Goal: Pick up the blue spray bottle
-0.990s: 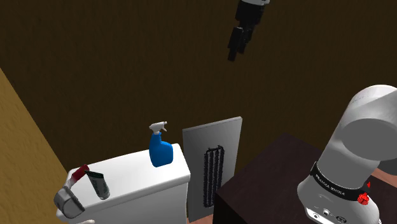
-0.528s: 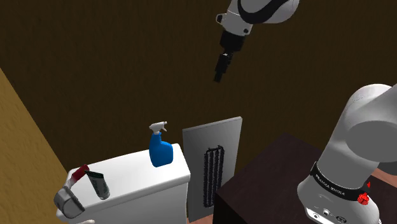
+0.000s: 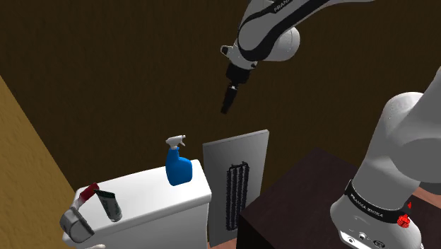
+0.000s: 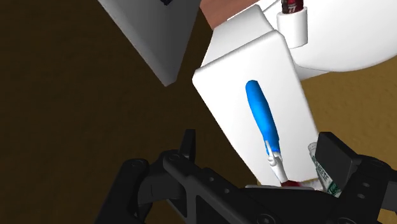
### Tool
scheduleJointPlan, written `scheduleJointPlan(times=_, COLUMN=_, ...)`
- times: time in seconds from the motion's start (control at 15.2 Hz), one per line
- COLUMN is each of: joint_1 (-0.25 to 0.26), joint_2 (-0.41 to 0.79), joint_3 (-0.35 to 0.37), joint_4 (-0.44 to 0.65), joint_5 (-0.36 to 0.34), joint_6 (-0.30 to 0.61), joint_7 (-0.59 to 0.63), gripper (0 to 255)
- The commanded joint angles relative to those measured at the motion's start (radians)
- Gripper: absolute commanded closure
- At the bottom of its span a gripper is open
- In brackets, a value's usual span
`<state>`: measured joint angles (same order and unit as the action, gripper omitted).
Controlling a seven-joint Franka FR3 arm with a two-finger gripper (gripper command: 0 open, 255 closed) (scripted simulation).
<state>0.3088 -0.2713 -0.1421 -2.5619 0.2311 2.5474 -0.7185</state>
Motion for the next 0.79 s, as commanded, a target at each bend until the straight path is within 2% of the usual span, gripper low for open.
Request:
scheduleJointPlan(times=0.0, joint_1=0.044, joint_2=0.08, joint_3=-0.024, joint_4=0.015, joint_5=0.074, joint_6=0.066, joint_7=-0.102, gripper=0)
scheduleJointPlan(times=0.33, joint_1=0.133, joint_2=0.278, joint_3=-0.044, joint_4=0.091, joint_5=0.335, joint_6=0.165, joint_7=-0.403, gripper=0)
scheduleJointPlan(times=0.53, joint_1=0.141, joint_2=0.396, joint_3=-0.01, joint_4=0.158, joint_5=0.503, joint_6=0.193, joint_7=-0.595, gripper=0)
scheduleJointPlan(times=0.73, joint_1=0.12, joint_2=0.508, joint_3=0.049, joint_4=0.234, joint_5=0.638, joint_6=0.208, joint_7=-0.763, gripper=0)
